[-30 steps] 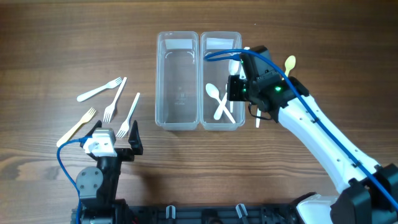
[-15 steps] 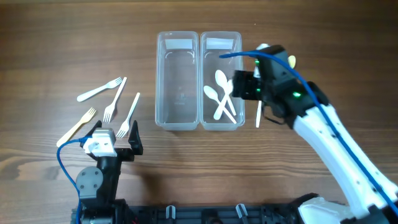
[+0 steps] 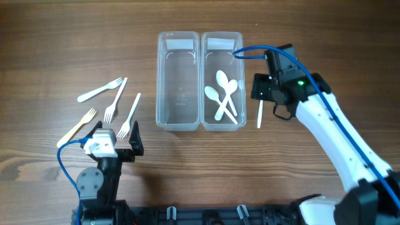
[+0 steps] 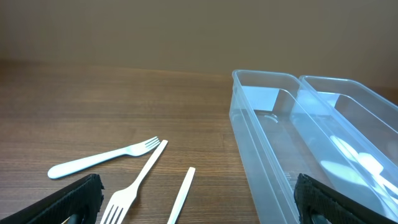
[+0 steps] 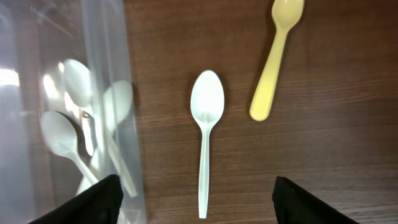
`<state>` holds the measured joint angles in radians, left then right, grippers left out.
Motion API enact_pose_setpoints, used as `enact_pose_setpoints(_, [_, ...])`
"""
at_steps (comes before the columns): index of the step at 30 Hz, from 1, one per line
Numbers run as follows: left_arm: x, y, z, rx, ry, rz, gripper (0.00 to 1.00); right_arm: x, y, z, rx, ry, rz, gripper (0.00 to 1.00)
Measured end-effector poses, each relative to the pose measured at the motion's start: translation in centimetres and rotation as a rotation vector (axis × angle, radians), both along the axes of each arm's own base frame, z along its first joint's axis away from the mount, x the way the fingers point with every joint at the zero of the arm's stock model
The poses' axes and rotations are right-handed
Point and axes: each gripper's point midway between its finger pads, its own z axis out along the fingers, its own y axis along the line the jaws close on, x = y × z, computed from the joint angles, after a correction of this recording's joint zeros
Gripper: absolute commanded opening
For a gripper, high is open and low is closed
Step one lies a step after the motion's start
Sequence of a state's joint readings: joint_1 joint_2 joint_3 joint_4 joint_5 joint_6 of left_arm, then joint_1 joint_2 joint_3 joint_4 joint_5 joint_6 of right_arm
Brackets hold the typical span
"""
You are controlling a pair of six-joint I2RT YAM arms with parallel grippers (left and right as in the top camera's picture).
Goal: Pack container
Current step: 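Grasp the last white spoon with the right gripper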
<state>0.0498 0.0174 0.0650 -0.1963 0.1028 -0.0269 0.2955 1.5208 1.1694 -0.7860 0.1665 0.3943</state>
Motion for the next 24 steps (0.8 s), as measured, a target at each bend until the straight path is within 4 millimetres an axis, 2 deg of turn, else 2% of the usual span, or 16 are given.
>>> enact_pose_setpoints(4, [0.0, 0.0, 0.0, 0.000, 0.000, 0.000, 1.00, 0.4, -0.7, -2.7, 0.029, 0.080, -0.034, 0.71])
enact_pose_setpoints(7, [0.0, 0.0, 0.0, 0.000, 0.000, 0.000, 1.00, 0.8, -1.7, -4.3, 0.061, 0.121, -0.058, 0.75])
enact_pose_setpoints(15, [0.0, 0.0, 0.0, 0.000, 0.000, 0.000, 1.00, 1.0, -1.1, -7.9, 0.066, 0.205, 0.014, 0.77])
enact_pose_setpoints(21, [0.0, 0.0, 0.0, 0.000, 0.000, 0.000, 1.00, 0.9, -1.1, -11.3, 0.054, 0.276, 0.023, 0.77])
enact_pose_setpoints(24, [0.0, 0.0, 0.0, 0.000, 0.000, 0.000, 1.00, 0.9, -1.0, -12.3, 0.051, 0.291, 0.023, 0.77])
